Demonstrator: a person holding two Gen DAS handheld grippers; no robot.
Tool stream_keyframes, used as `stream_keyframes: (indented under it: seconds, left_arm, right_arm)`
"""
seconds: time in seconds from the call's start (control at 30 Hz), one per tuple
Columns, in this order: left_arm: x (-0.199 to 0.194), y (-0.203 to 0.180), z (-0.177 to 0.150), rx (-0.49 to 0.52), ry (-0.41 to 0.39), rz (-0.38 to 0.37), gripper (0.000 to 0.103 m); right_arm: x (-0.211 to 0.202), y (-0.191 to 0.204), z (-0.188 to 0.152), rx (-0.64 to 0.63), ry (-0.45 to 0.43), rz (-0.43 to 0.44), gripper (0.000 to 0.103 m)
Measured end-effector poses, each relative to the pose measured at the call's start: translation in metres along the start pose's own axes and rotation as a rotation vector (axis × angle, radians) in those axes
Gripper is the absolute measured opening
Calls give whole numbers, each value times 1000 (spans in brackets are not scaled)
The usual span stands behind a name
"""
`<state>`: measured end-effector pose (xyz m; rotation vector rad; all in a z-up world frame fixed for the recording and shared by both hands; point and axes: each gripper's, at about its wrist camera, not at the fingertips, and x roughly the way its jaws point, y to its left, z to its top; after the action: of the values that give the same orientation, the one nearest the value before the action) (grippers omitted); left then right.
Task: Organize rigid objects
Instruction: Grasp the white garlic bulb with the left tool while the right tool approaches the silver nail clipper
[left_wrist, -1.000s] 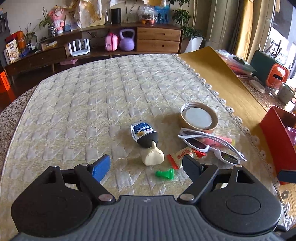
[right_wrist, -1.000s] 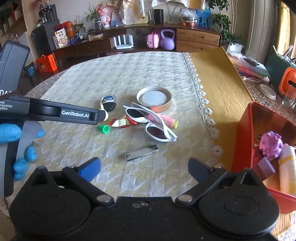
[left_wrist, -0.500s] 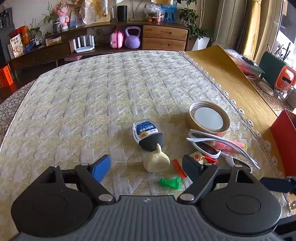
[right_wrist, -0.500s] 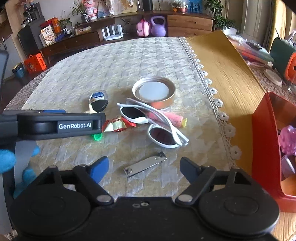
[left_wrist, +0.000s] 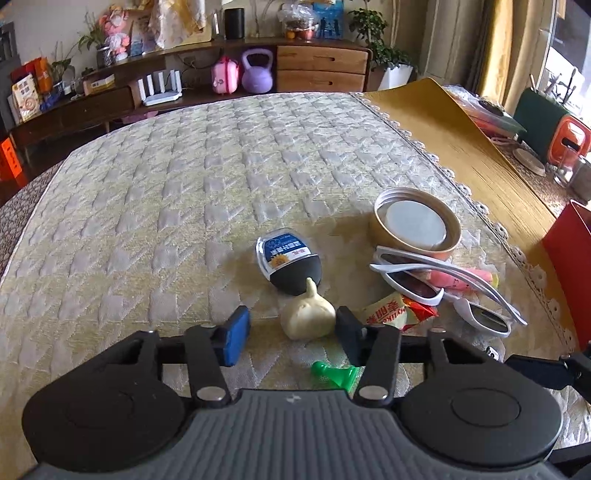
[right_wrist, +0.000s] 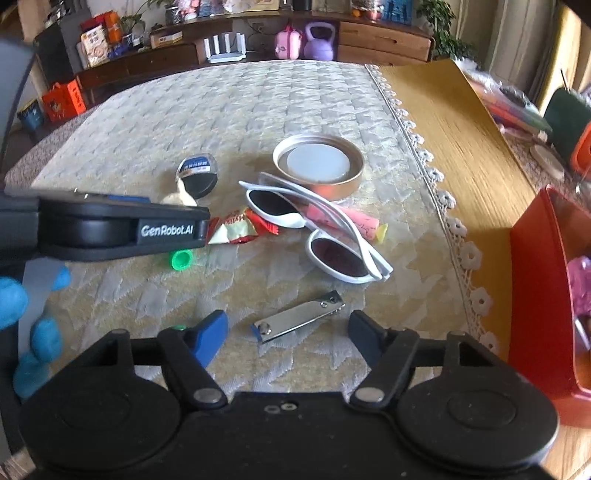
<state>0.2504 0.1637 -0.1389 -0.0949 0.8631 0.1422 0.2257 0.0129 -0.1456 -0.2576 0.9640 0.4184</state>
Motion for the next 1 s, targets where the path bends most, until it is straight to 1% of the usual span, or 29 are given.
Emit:
stream_keyframes:
  seconds: [0.03, 0.1, 0.17, 0.2, 0.27, 0.3, 0.37, 0.47, 0.57, 0.83, 1.0]
  left_arm:
    - [0, -1, 0, 9, -1, -1, 44]
    - [0, -3, 0, 21, -3, -2, 42]
    - [-1, -4, -1, 30, -6, -7, 36]
    - [-2, -4, -1, 34, -7, -10, 35]
    - [-3, -6, -1, 41, -7, -13, 34]
    - [-3, -6, -2, 42, -9, -14, 33]
    - [-4, -5, -2, 45, -11, -17, 31]
    - [-5, -5, -3, 47, -10, -12, 31]
    - [-8, -5, -5, 48, -10, -7, 31]
    - [-25, 0, -7, 23, -9, -23, 31]
    - [-39, -3, -9, 33, -12, -26, 31]
  right_arm:
    - [-1, 0, -1, -4, -2, 1, 68]
    - [-3, 0, -2, -7, -6, 1, 60]
    - [-6, -2, -4, -16, -12, 11, 49]
    - [-8, -4, -6, -22, -15, 15, 46]
    - [-11, -8, -8, -20, -16, 24, 33]
    - [-12, -11, -9, -12, -15, 30, 29]
    - [-14, -18, -10, 4, -13, 37, 15]
    - [-17, -29, -14, 43, -12, 56, 11]
    - [-20, -36, -18, 60, -20, 68, 10]
    - [-38, -51, -33, 83, -42, 73, 9]
    - [-57, -60, -40, 108, -80, 82, 9]
